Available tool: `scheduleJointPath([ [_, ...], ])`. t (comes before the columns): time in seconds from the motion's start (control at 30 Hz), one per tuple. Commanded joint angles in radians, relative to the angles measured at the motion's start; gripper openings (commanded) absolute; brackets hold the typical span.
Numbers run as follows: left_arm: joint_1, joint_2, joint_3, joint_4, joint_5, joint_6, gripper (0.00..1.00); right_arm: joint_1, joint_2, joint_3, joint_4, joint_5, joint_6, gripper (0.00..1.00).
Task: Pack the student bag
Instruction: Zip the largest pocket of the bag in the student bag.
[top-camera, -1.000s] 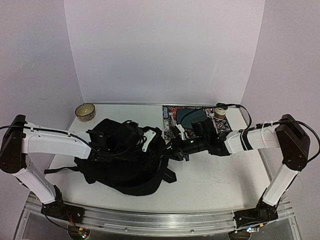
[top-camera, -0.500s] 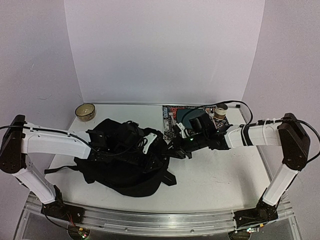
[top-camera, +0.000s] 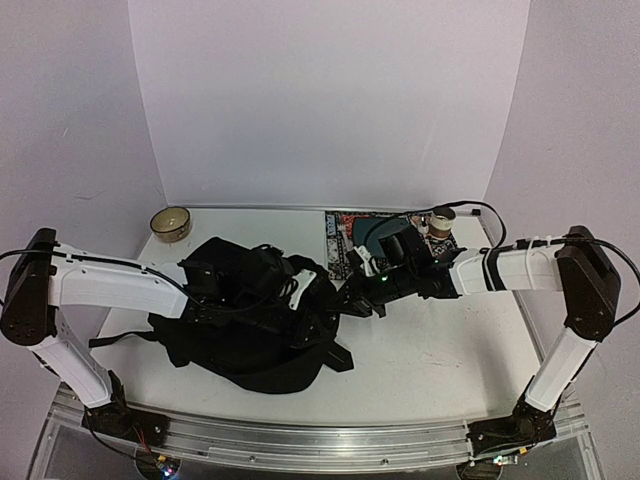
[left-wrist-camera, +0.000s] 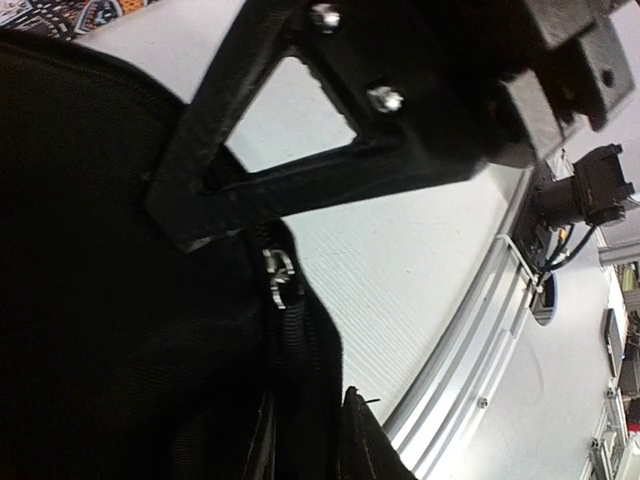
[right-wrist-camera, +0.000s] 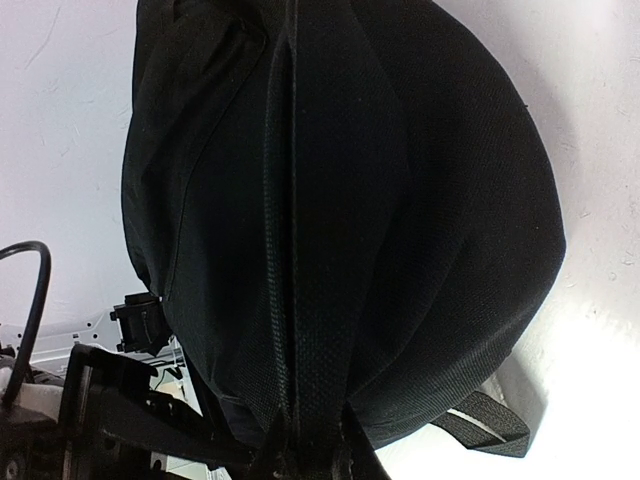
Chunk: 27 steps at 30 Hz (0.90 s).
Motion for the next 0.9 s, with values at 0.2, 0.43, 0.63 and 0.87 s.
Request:
scheduleJointPath([
  [0.2, 0.006, -0.057, 0.031, -0.019, -0.073, -0.032, 0.27, -0.005, -0.043, 0.043, 0.015, -0.011, -0.017, 0.11],
  [0.43, 0.048, -0.088, -0.008, 0.034, -0.025, -0.111, 0.27, -0.005, -0.042, 0.044, 0.015, -0.013, -0.014, 0.11],
  [0.63, 0.057, -0.061, -0.017, 0.056, 0.05, -0.126, 0.23, -0.005, -0.04, 0.044, 0.017, -0.013, -0.011, 0.11],
  [0.87, 0.043, 0.005, 0.0, 0.072, 0.113, -0.129, 0.24, -0.005, -0.04, 0.044, 0.017, -0.014, -0.009, 0.11],
])
